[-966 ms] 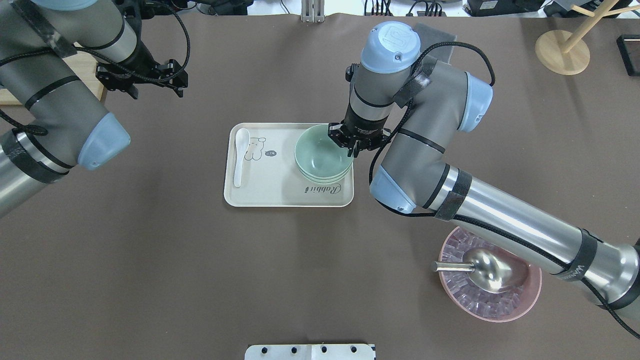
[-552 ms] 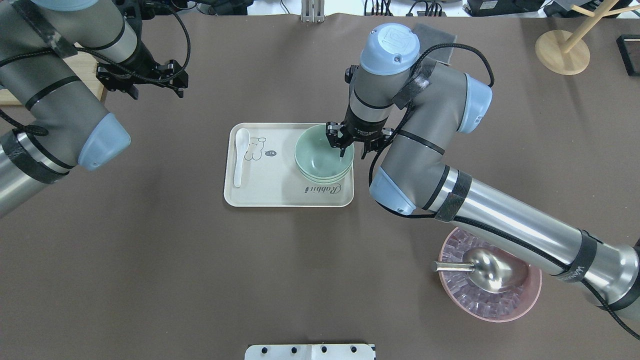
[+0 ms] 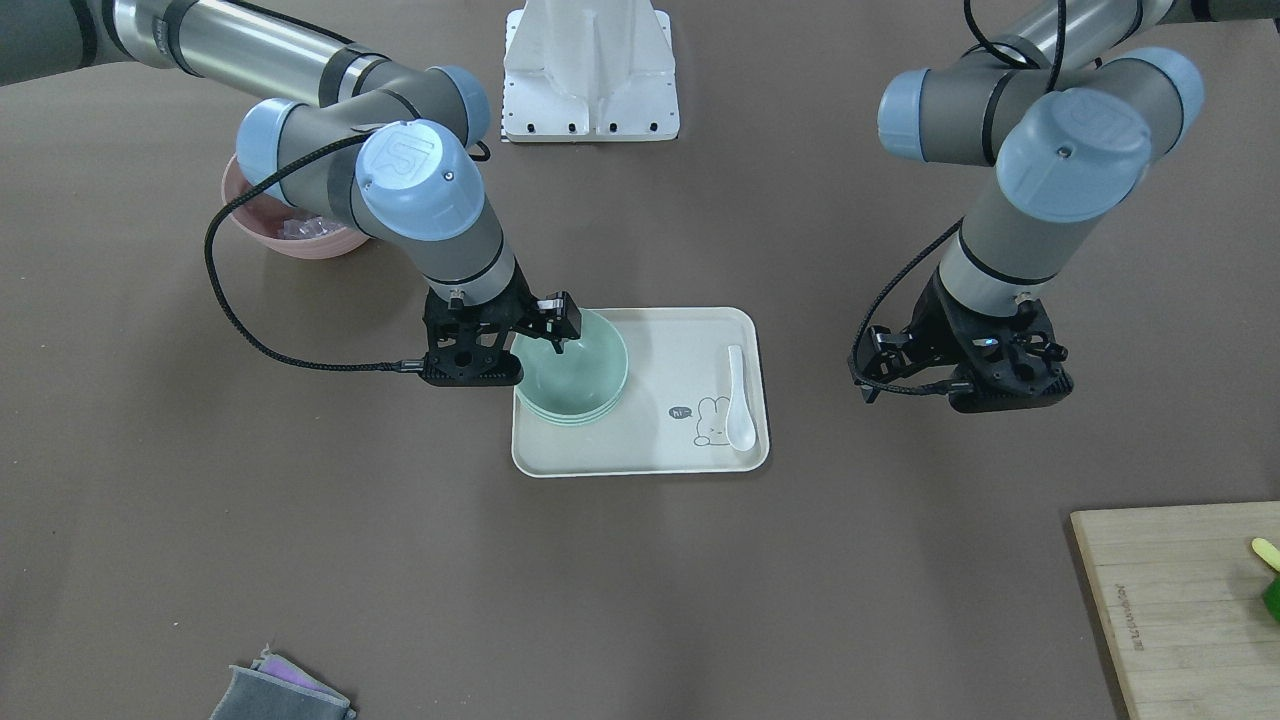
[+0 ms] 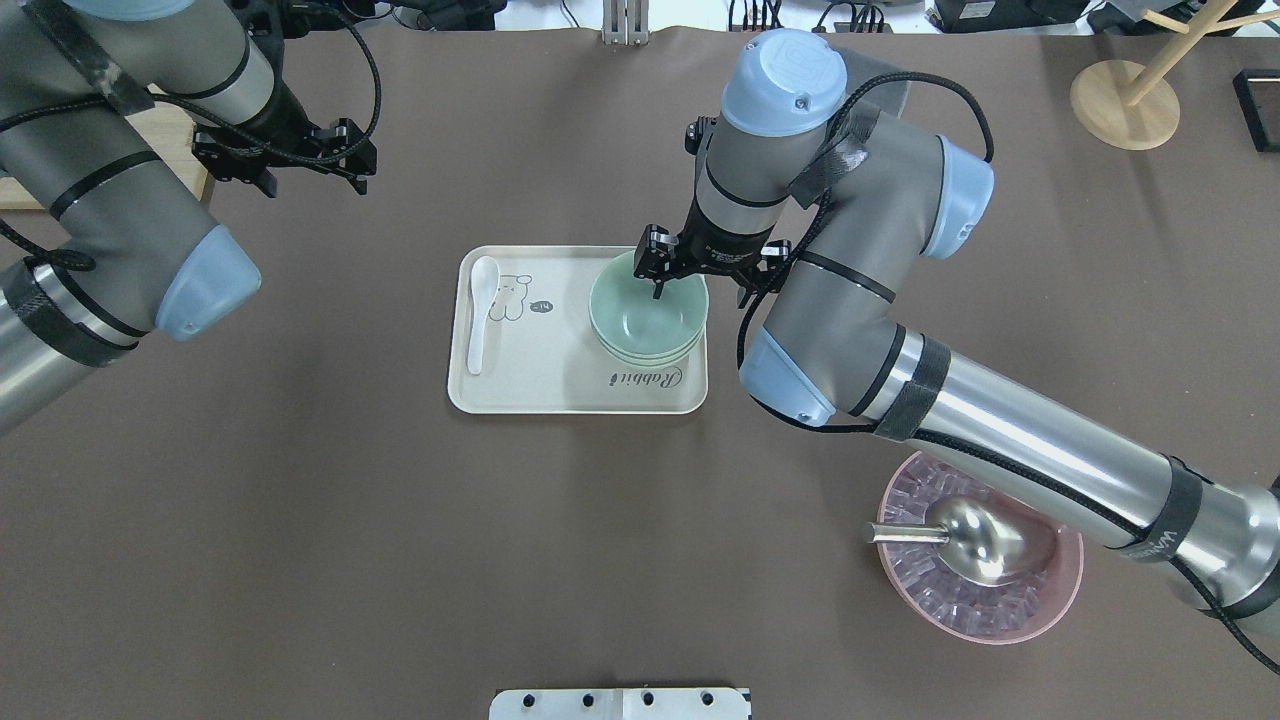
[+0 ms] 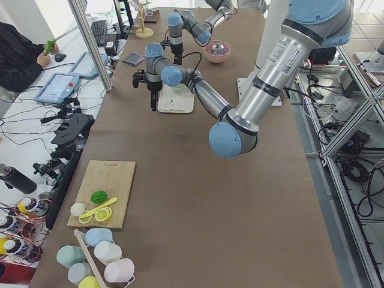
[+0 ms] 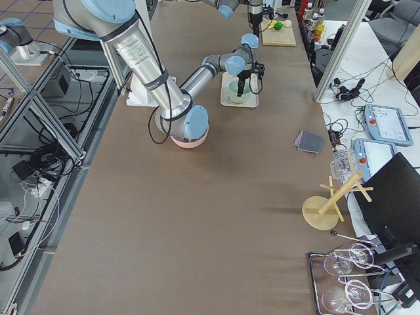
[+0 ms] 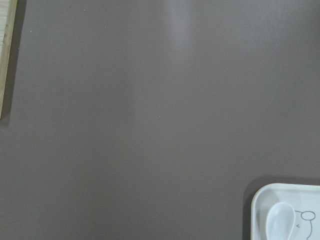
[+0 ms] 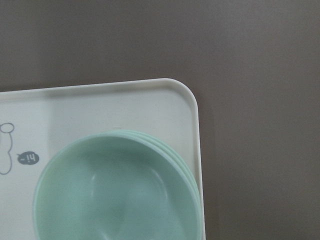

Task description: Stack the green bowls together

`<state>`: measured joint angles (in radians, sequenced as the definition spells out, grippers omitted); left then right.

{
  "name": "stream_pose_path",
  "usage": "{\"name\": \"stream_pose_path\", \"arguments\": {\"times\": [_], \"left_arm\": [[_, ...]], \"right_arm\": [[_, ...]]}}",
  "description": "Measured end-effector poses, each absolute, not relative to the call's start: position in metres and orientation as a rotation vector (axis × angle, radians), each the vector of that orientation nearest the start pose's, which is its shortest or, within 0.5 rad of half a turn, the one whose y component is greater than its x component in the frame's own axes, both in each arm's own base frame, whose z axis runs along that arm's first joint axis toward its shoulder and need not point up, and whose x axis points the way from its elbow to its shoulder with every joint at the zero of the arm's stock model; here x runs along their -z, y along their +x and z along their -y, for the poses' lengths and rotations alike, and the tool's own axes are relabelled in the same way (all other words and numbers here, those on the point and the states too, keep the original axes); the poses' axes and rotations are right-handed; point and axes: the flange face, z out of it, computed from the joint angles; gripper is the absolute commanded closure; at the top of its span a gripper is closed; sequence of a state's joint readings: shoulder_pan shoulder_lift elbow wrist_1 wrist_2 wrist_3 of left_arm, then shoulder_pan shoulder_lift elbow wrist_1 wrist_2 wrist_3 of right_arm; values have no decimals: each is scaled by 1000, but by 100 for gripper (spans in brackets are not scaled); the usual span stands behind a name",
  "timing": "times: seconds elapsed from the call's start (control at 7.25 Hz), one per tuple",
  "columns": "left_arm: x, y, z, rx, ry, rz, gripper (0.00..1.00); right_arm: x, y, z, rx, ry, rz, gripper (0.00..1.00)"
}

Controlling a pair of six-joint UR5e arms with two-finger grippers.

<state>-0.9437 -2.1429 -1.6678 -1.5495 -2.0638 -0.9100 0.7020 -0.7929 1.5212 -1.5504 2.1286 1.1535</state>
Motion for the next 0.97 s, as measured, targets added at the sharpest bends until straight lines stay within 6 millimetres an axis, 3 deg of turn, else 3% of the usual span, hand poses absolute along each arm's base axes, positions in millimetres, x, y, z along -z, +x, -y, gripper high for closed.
{"name": "stream_pose_path", "arguments": {"times": [0.14,0.28,0.41,0.69,0.97], "left_arm": [[-284,322,593,106,128,-785,2],[-282,320,594,105,132,-788,2],[-279,311,596,112,142,-793,2],[-284,270,598,150,171,-797,2],[-305,198,615,150,160,-829,2]], "right_arm": [[-184,-471,523,-71,-55,912,0],[-173,-431,515,-96,-52,908,0],[-177,-385,510,-120,-43,889,0],[-230,-307,519,-88,-6,808,0],[-297,-232,543,9,10,706,0]]}}
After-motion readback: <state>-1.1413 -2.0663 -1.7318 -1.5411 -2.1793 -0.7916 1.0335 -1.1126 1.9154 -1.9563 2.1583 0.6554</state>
